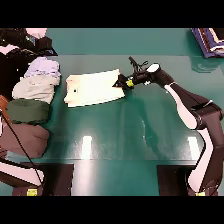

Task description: Fold the shirts.

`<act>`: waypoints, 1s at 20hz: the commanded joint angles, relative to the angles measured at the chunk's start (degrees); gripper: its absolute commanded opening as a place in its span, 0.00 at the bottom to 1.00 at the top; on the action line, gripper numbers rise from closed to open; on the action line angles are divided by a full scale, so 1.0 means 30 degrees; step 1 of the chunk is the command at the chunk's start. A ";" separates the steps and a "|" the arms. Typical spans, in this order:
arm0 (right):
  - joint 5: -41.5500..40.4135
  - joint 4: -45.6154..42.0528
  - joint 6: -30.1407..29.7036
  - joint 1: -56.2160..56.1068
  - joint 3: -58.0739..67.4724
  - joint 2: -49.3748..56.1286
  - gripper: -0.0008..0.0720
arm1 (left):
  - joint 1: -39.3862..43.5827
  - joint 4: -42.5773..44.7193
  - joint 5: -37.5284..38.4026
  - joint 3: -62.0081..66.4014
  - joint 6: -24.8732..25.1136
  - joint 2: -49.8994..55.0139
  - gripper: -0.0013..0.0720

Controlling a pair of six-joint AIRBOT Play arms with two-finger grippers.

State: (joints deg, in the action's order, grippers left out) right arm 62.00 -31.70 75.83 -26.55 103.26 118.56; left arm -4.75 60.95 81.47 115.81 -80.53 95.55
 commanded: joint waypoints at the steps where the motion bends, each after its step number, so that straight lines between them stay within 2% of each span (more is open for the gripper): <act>1: 0.0692 -0.2375 -0.0219 0.0772 -0.0780 -0.1887 0.03 | 0.0619 0.0073 -0.0022 0.0007 0.0000 -0.0270 0.05; 7: 0.0255 -0.5282 -0.0801 0.6047 -0.9034 -0.9887 0.03 | 0.1953 0.0138 0.0240 0.0000 0.0350 -0.0845 0.05; 11: -0.2164 -0.5472 -0.0801 1.2284 -1.6262 -1.6633 0.03 | 0.2907 0.0138 0.0415 0.0000 0.0342 -0.0882 0.05; 14: -0.3177 -0.5472 -0.0794 1.8287 -1.9737 -2.0633 0.03 | 0.3723 0.0138 0.0211 0.0000 0.0335 -0.0882 0.05; 17: -0.3242 -0.5508 -0.0801 2.4421 -2.1216 -2.2360 0.03 | 0.4291 0.0131 -0.0189 0.0000 0.0102 -0.0874 0.05; 20: -0.3417 -0.5493 -0.0787 2.8050 -2.1762 -2.2382 0.03 | 0.4371 0.0102 -0.0342 0.0000 -0.0044 -0.0874 0.05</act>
State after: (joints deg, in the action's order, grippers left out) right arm 52.97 -48.05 73.41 45.98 41.19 53.91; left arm 7.68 61.25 81.10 115.81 -80.07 92.95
